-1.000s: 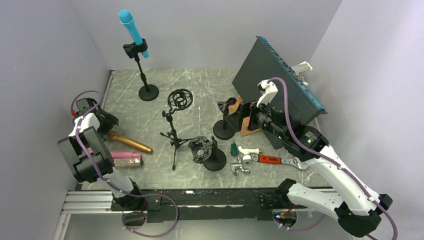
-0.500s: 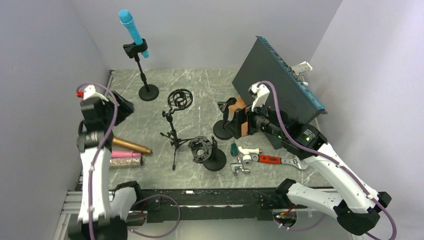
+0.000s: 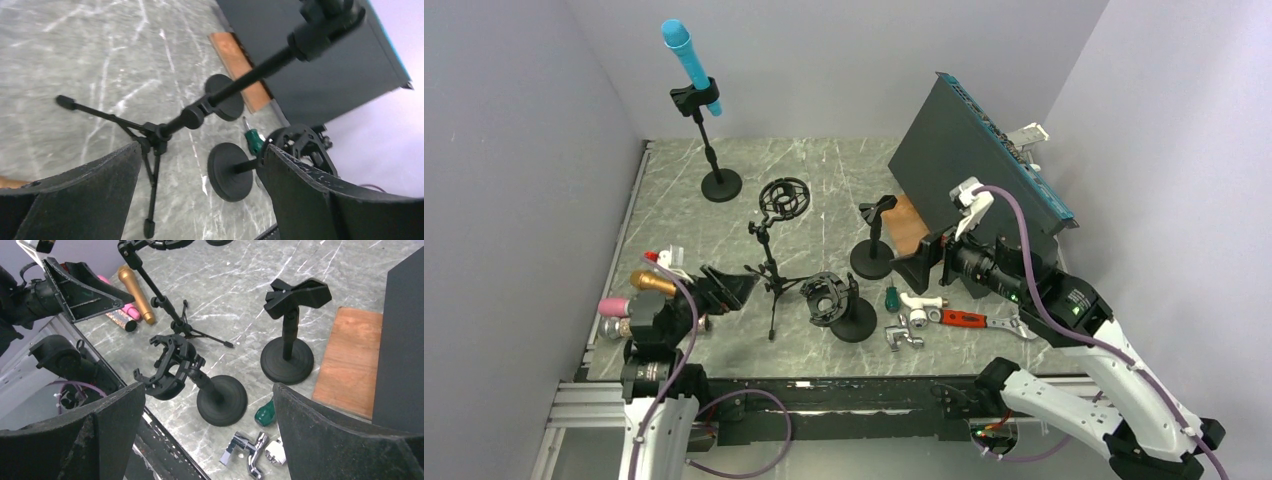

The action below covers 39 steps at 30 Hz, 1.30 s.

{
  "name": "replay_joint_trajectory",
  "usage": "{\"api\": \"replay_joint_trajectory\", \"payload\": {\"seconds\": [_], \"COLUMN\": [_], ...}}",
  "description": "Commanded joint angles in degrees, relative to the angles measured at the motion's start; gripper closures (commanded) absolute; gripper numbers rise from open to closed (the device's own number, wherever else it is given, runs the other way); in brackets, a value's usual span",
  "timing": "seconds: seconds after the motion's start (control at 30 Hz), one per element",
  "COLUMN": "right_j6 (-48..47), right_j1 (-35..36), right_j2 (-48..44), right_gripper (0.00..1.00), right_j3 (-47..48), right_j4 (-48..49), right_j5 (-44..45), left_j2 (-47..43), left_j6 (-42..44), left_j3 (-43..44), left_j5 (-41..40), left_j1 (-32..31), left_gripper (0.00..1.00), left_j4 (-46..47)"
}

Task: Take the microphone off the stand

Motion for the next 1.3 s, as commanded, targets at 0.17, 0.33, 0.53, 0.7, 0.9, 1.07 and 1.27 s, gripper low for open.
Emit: {"api": "replay_joint_trajectory", "payload": {"seconds": [0.17,0.33,0.53,0.7,0.9,1.07,1.27], "right_j6": [0.14,0.37,-1.29,-1.78,-2.41,-2.38,-2.71], "right_j1": [0.15,0.19,0.14,0.11,0.11,0.18,0.15], "right_j2": [-4.92,-6.83,-7.89,-8.26,-7.08,-7.48,-8.46], "right_gripper": [0.0,0.0,0.0,0.0,0.0,0.0,0.0], "right_j3": [-2.46,-1.01,1.23,1.84,1.81,0.33,-0.82], "right_j4": [0.07,-3.62,-8.66,-9.02,-8.7,-7.85,-7.85], "right_j5": [1.46,3.52,8.15,9.62,9.68,9.04,9.77], "left_j2": [5.9,18.0,25.81,27.86,32.25,33.07,33.12], "left_j6": [-5.19,-8.21,-7.3,-5.03,-3.33,-1.35,2.69], "left_j3": [-10.78,-12.36,-10.53,-9.01,-6.54,-4.22,-1.2], "left_j5": [11.47,16.99,22.67,23.28,24.94,23.68,20.76], "left_j1": [-0.22,-0.25,-0.32,-0.25,-0.21,-0.24,0.09], "left_gripper": [0.14,0.39,0.5,0.54,0.58,0.47,0.45], "left_j4": [25.2,41.08,48.49,47.0,43.69,37.98,28.47]}}
